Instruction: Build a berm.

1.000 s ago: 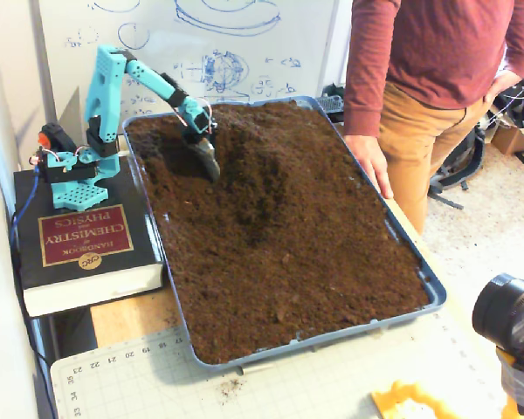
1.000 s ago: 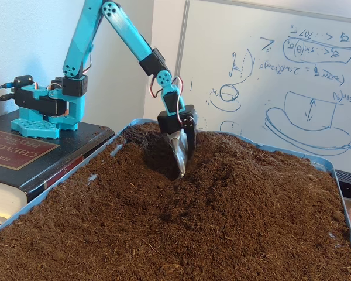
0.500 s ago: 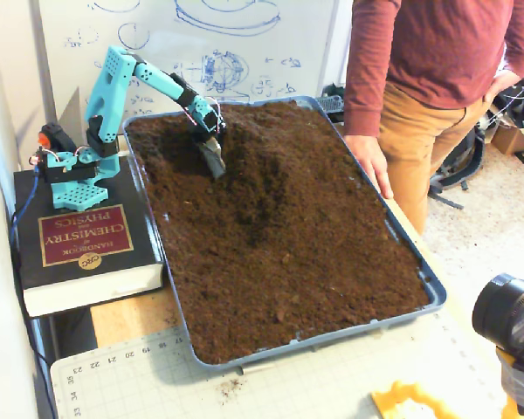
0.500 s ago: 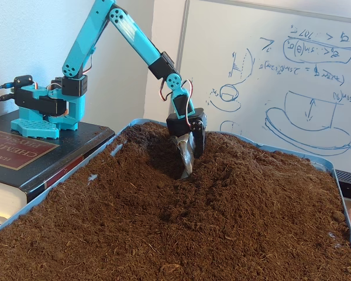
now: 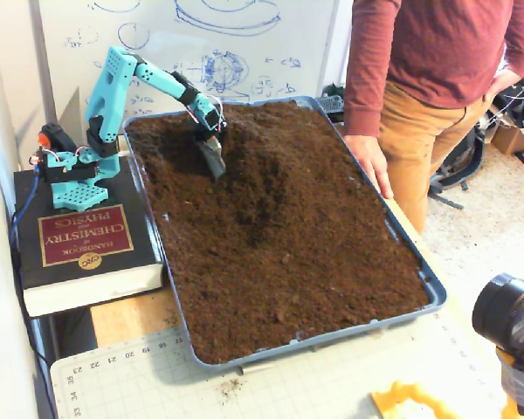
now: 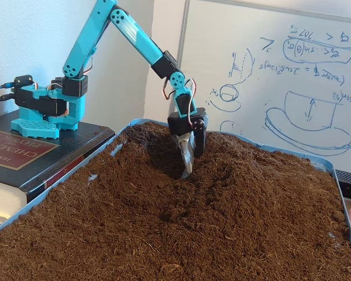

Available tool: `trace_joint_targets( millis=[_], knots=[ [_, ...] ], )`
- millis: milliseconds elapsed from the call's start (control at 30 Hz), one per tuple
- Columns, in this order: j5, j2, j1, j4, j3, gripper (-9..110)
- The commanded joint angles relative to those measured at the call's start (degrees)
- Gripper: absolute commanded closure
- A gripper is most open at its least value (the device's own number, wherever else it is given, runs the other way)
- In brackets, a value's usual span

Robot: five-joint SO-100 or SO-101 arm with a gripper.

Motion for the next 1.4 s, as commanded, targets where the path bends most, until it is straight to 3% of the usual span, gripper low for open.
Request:
trace_joint_targets(
  millis=[0,433,1067,1367],
  knots=[
    [1.1,10.0,0.3,0.1,-15.6,101],
    [1.1,15.1,0.3,10.5,-15.7,101],
    [1.1,24.3,1.1,9.9,-16.8,101],
    [1.0,23.8,8.1,9.8,-23.6,101]
  ],
)
